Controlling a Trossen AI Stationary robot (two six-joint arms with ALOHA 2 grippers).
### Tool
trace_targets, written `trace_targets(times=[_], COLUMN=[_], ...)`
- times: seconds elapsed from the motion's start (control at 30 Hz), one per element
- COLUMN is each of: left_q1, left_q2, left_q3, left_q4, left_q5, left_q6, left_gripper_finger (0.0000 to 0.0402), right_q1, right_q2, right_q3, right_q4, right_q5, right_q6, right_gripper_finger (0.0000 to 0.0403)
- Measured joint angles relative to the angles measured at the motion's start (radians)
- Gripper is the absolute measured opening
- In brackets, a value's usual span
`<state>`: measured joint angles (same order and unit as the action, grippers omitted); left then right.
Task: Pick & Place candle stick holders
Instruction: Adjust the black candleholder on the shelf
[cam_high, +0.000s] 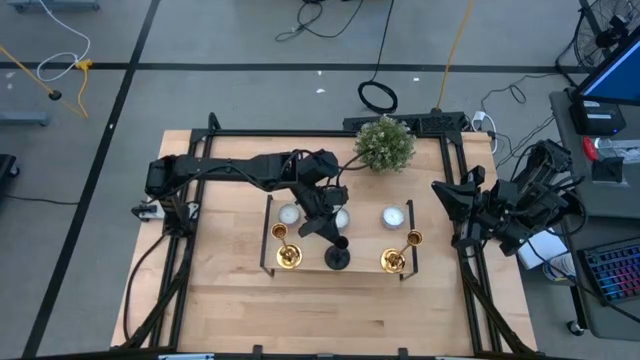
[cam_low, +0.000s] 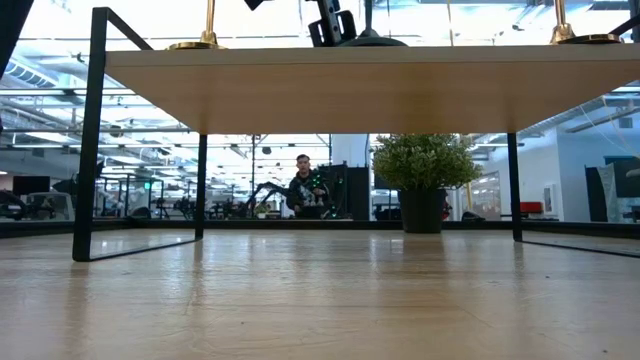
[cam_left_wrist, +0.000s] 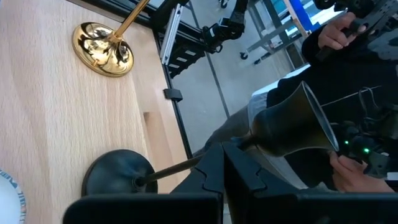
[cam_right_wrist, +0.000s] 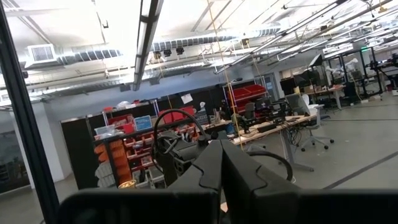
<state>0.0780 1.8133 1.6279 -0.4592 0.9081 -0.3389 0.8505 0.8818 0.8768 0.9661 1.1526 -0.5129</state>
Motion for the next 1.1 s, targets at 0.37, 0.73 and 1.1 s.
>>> trace_targets(times=[0.37,0.73,1.1], left_q1=[0.000,0.000,0.018], left_q2=[0.000,0.000,0.000], left_q3=[0.000,0.000,0.000], left_q4=[0.000,0.000,-0.026], left_q5=[0.008,-0.013,-0.127], left_q6=[0.000,0.002,0.012], left_gripper_finger=[0.0000,0.0000,0.0000], right_q1=[0.000,0.000,0.000], right_q2=[0.000,0.000,0.000], right_q3=[0.000,0.000,0.000], right_q4=[0.000,0.000,0.000], right_q5=[0.000,0.000,0.000], right_q6=[0.000,0.000,0.000], right_gripper_finger=[0.0000,0.0000,0.0000])
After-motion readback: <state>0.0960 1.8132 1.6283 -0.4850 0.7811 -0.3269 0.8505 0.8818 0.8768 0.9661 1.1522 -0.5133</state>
